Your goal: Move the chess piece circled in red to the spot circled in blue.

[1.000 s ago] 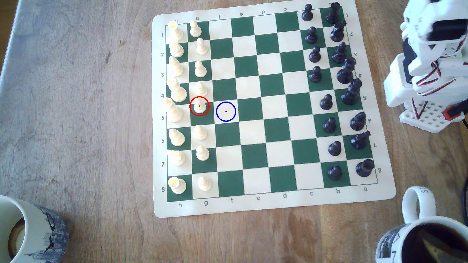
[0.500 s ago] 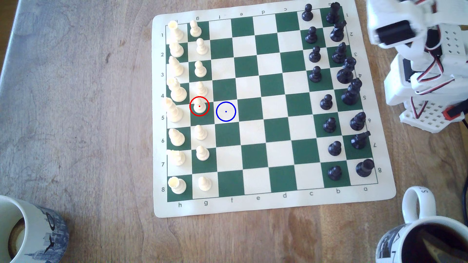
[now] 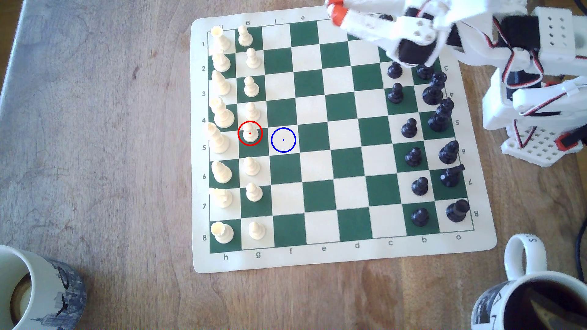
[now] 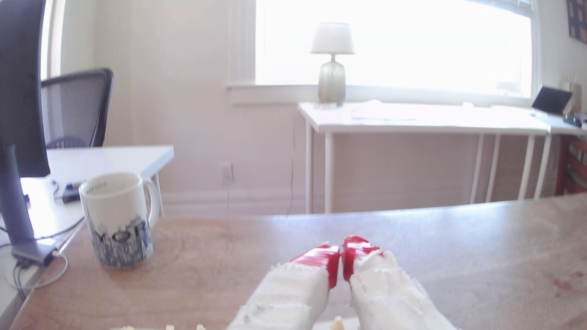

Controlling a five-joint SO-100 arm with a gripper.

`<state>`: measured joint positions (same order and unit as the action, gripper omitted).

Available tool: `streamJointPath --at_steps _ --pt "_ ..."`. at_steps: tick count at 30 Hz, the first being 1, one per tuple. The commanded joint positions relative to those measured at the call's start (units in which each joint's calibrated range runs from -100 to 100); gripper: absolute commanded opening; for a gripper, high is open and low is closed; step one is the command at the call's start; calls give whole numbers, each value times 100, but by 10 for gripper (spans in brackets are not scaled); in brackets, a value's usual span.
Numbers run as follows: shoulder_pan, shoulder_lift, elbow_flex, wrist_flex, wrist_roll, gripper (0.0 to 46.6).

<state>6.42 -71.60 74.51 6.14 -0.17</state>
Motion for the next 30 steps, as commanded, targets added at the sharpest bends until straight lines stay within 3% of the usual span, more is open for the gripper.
streamJointPath --at_steps 1,9,21,24,30 --pt "51 377 -1159 1041 0 2" --pt "-59 1430 -2710 2957 -63 2" --pt "-403 2805 -4115 4194 -73 2" --pt "-426 3569 -5013 4194 -366 24" --pt "-583 4358 -5711 4554 -371 40"
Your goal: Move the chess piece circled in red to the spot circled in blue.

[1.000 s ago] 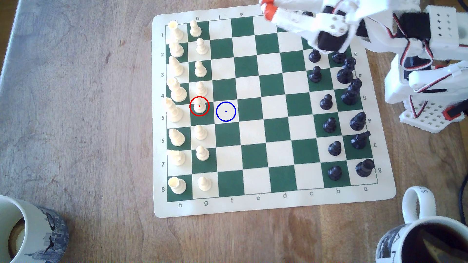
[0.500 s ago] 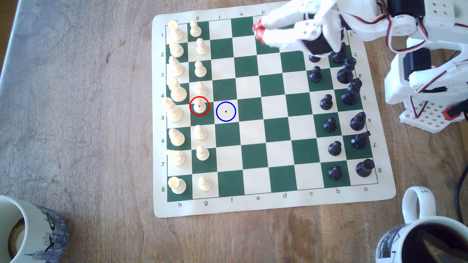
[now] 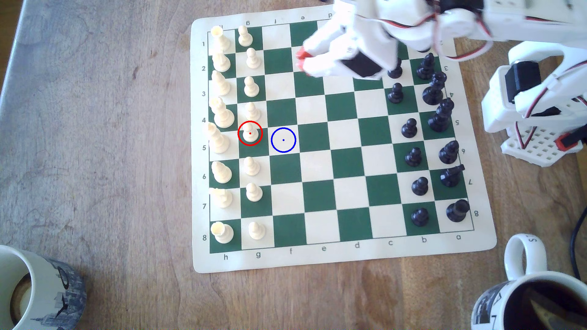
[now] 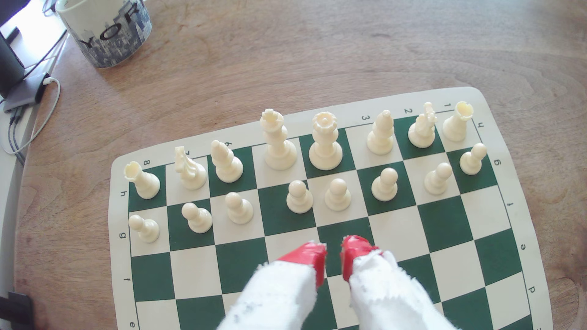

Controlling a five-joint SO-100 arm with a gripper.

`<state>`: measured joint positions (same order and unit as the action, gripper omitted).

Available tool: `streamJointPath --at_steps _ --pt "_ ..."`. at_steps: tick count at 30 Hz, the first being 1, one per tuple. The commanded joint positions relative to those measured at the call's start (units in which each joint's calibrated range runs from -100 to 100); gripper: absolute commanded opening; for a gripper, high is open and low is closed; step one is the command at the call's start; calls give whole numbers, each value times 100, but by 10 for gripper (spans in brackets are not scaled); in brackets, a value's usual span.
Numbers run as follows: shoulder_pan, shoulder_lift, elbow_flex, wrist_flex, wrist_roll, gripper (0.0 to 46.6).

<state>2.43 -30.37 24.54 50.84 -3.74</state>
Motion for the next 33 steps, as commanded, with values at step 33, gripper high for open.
streamJointPath --at_steps 33 --pt "-169 4175 -3034 -833 -171 155"
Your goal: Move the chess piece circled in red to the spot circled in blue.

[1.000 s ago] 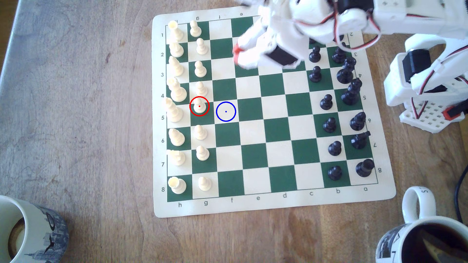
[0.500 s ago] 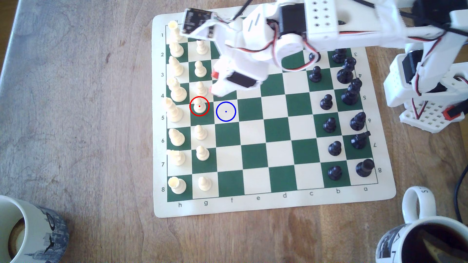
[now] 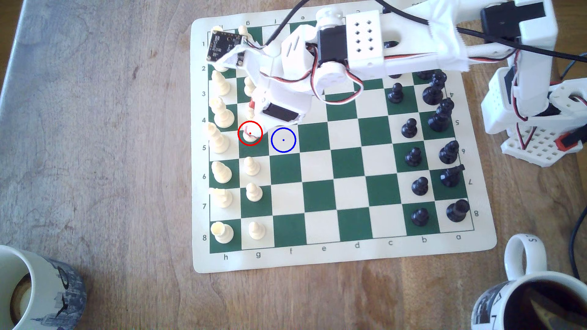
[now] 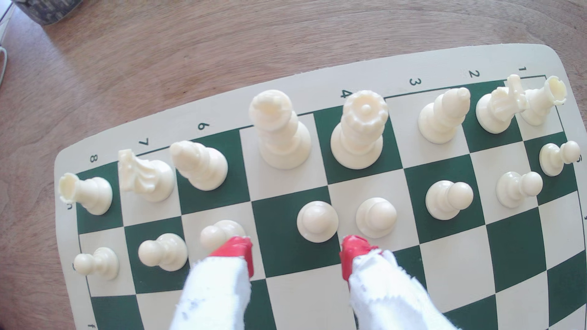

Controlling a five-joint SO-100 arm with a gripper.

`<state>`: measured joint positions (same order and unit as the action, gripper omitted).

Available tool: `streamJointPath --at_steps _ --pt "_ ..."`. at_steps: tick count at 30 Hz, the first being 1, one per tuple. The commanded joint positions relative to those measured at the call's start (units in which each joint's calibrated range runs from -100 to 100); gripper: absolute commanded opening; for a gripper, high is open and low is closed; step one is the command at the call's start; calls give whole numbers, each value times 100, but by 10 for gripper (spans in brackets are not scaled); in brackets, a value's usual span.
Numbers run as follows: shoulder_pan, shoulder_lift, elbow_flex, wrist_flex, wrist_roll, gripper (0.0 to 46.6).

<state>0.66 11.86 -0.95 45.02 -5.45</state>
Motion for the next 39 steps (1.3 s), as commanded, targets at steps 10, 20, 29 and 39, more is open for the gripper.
streamJointPath --at_steps 10,20,29,39 --pt "8 334 -585 -661 -24 127" --pt "0 657 -576 -923 -63 128" --pt "16 860 -567 -1062 -83 130" --pt "-8 996 -558 -1152 -83 127"
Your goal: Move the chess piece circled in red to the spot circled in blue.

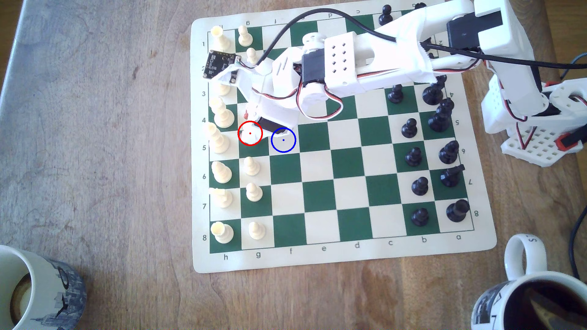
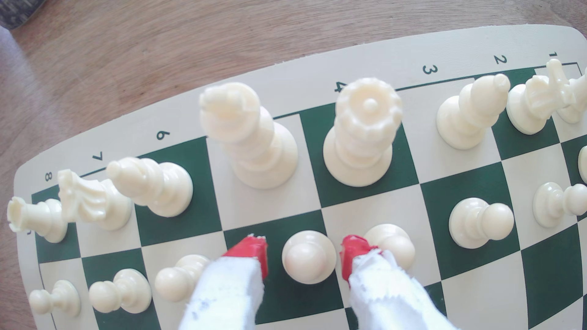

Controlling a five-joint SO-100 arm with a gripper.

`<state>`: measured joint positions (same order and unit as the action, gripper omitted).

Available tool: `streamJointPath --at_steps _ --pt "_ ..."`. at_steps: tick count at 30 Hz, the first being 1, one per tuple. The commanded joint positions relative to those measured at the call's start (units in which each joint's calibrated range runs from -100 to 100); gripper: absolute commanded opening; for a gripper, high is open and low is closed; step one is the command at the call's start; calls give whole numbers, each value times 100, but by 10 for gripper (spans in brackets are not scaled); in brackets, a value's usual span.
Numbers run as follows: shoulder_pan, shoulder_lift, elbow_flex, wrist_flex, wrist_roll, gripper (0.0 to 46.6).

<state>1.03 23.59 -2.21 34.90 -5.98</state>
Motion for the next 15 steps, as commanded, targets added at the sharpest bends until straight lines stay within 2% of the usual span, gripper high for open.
streamJointPath --at_steps 1,15 --pt "-45 -168 -449 -149 -29 127" --pt "-52 -109 -440 -181 -15 98"
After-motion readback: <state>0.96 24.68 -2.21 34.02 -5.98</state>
